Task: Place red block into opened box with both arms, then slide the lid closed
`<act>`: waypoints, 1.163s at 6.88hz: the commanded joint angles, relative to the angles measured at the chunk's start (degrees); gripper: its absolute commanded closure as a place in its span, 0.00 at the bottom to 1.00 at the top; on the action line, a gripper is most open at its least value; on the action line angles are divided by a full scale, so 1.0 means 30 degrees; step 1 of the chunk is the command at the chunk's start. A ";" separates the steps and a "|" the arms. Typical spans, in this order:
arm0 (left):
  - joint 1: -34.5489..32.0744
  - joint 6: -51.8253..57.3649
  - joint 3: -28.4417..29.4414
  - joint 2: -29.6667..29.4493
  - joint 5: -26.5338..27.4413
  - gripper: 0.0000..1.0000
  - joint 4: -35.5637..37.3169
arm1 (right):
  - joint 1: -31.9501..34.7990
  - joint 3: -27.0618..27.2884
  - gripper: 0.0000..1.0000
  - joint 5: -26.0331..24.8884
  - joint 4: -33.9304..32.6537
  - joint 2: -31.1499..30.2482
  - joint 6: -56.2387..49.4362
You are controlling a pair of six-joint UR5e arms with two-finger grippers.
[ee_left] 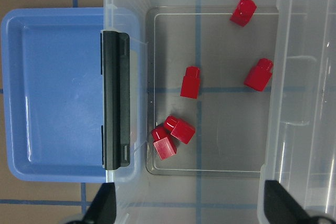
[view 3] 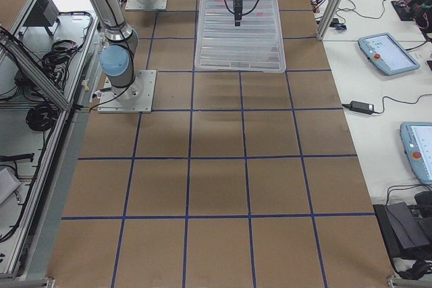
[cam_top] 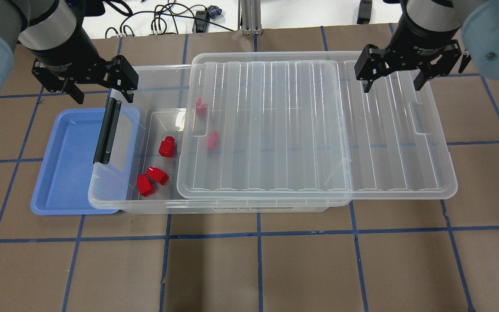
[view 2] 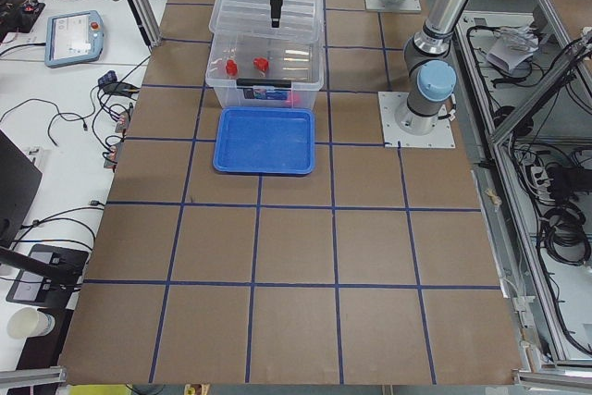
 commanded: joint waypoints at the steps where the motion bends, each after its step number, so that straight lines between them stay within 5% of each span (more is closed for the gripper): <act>1: 0.0017 -0.0017 0.0000 0.0028 -0.0003 0.00 0.0006 | 0.0000 0.0000 0.00 0.0001 0.0000 0.0000 0.0013; 5: 0.0017 0.0012 0.0000 -0.0030 0.0026 0.00 0.0006 | -0.0406 0.0000 0.00 -0.0231 -0.0029 0.0087 -0.0567; 8: 0.0017 0.0012 0.0029 -0.0088 0.0055 0.00 0.0006 | -0.6191 0.0203 0.00 -0.1200 -0.0058 0.0320 -0.6862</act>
